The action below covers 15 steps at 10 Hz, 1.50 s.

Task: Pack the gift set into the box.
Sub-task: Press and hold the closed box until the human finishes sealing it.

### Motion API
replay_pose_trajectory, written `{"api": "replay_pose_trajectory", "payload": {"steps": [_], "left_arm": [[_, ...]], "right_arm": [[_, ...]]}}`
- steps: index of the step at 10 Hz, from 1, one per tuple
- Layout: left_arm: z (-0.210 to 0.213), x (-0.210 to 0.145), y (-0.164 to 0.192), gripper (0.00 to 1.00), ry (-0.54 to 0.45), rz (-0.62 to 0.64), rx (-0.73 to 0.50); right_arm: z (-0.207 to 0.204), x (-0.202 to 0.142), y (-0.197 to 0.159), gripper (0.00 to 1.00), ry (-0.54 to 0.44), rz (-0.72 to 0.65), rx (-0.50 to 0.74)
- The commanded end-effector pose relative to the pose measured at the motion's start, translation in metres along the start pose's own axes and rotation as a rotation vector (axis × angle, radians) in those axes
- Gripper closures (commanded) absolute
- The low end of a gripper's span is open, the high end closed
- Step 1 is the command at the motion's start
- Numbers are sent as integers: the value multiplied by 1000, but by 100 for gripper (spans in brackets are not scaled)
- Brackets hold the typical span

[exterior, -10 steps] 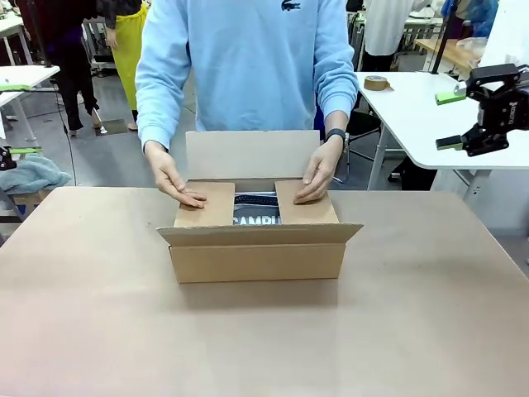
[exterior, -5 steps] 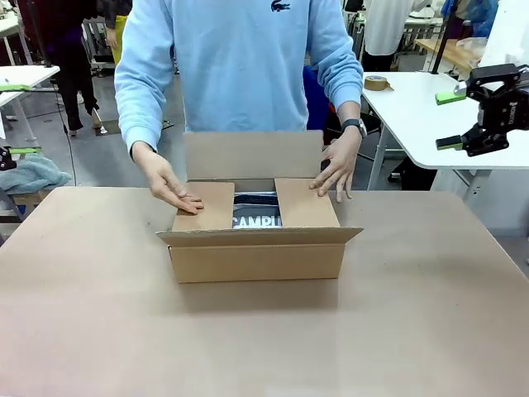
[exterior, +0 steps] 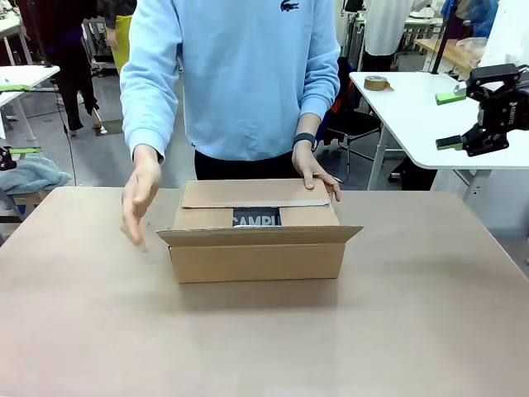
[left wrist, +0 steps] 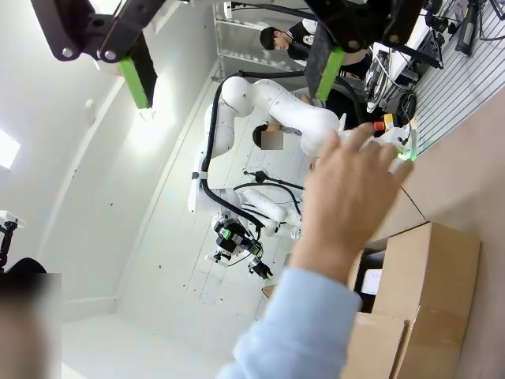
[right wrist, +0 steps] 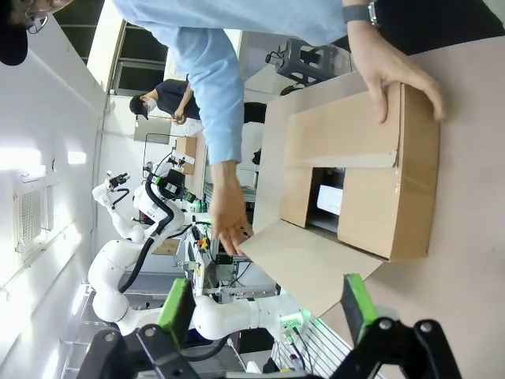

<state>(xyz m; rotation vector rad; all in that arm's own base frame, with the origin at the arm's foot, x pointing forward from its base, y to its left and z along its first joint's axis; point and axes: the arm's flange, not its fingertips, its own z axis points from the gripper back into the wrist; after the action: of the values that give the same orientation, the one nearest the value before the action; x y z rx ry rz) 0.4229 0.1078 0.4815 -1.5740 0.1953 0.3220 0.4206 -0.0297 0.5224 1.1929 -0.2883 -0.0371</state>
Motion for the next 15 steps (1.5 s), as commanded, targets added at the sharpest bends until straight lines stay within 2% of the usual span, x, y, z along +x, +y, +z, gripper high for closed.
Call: {"api": "replay_pose_trajectory", "payload": {"steps": [1,15], "left_arm": [[1,-3,2,0,9,-18,2],[1,-3,2,0,9,-18,2]], "right_arm": [[0,0,0,0,3,11,4],[0,0,0,0,3,11,4]]}}
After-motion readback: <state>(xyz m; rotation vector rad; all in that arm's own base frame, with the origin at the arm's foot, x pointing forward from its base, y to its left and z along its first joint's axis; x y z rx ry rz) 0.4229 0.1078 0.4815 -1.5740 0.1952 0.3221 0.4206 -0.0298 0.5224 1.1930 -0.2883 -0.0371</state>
